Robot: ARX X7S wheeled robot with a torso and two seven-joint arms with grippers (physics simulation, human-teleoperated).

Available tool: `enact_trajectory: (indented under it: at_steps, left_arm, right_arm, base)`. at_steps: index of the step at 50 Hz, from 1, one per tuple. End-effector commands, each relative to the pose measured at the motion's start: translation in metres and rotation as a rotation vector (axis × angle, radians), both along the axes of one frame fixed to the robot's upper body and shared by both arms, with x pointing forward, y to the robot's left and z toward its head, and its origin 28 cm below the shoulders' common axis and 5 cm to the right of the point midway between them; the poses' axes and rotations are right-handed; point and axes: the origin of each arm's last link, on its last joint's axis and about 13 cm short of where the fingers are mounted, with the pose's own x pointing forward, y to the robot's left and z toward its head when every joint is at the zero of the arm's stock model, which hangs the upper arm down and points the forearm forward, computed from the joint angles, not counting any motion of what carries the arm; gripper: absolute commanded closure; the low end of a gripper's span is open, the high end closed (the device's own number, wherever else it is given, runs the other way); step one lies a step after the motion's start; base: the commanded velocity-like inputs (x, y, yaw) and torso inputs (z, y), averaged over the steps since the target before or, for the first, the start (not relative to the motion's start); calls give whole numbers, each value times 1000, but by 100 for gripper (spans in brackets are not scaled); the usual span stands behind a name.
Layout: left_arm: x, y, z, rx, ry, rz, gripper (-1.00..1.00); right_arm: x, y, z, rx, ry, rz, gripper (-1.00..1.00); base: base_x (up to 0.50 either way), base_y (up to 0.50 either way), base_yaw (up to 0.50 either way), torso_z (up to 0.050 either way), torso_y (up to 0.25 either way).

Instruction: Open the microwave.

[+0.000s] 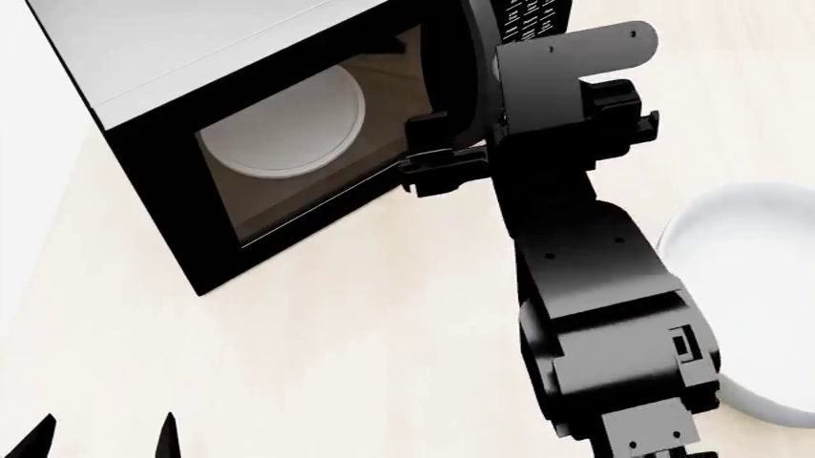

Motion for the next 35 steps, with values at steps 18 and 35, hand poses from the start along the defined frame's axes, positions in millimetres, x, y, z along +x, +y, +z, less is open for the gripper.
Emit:
enact_trajectory:
  at_steps: [18, 35]
  left_arm:
    - [0, 0, -2, 3, 3, 2, -100]
    - [0, 0, -2, 3, 3, -1, -100]
  right_arm:
    - [24, 6, -1, -23, 19, -15, -100]
    - [22, 9, -2, -14, 16, -9, 100]
  base:
    - [0, 0, 0, 0, 0]
    - [0, 0, 0, 0, 0]
